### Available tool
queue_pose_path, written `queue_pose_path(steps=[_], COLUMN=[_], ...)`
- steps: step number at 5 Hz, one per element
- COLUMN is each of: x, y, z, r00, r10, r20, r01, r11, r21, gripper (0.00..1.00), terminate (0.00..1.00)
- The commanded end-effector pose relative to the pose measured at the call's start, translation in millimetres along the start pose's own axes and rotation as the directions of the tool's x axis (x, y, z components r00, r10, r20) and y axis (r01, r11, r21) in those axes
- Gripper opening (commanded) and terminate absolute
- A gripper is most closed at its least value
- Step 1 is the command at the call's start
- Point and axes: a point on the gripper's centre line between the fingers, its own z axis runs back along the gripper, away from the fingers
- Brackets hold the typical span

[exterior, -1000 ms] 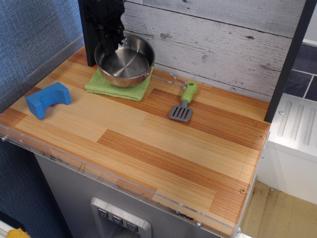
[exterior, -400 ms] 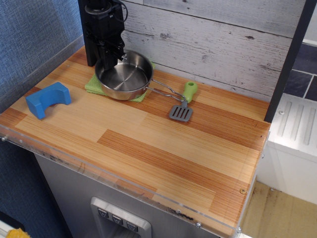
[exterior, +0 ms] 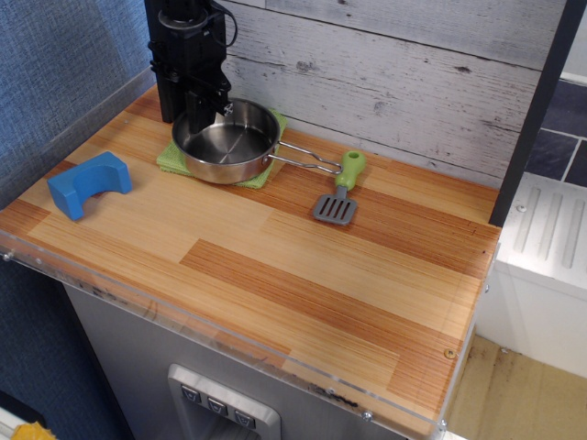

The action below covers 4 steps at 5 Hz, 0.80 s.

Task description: Pick the stainless steel pot and put it onto the green towel

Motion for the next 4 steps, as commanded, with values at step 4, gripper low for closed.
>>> queue_pose_path(steps=[4], x=[17.5], y=[-2.6], z=[87.0], r00=[0.983], r10=[0.024], r20=[0.181], r01=[-0.028], r11=[0.999], r21=[0.023], gripper=[1.00], terminate=[0.00])
